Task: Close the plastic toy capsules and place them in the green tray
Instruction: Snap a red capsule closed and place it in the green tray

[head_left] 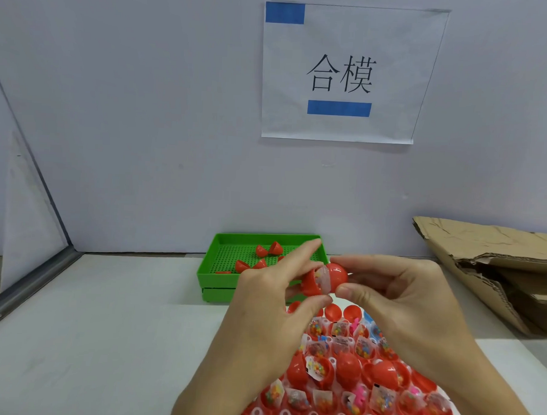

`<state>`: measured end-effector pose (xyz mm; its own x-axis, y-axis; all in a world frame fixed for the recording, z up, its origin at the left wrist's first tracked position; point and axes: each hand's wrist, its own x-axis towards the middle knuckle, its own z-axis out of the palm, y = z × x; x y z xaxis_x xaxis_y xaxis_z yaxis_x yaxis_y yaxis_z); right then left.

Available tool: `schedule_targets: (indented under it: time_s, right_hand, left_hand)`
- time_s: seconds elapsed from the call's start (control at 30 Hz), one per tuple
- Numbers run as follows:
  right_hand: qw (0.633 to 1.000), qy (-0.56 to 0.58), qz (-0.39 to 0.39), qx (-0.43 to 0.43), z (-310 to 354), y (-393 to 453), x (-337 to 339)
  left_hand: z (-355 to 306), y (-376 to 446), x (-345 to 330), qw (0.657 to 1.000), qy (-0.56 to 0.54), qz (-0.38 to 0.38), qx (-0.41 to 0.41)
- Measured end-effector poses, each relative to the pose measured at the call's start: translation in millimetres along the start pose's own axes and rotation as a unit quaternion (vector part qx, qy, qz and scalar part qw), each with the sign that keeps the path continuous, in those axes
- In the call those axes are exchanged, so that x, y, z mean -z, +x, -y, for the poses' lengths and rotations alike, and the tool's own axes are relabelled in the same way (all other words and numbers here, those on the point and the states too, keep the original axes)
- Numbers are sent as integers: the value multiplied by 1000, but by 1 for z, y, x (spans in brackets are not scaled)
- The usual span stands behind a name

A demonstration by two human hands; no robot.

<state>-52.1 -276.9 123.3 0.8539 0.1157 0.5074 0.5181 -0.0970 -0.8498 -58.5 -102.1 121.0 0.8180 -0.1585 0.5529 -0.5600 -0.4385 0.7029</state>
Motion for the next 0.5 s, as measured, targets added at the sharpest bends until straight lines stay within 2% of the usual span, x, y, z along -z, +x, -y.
schedule_targets:
  time_s: [0.23, 0.4, 0.5]
  right_hand:
    - [1000, 20, -8, 0, 3, 0, 1]
    - [998, 59, -3, -5, 4, -1, -2]
    - [998, 58, -2, -4, 5, -1, -5]
  left_hand:
    - [4, 0, 1, 996, -81, -17, 42]
    - [3, 2, 6, 997, -77, 18, 15]
    - [4, 2, 8, 998, -60, 13, 0]
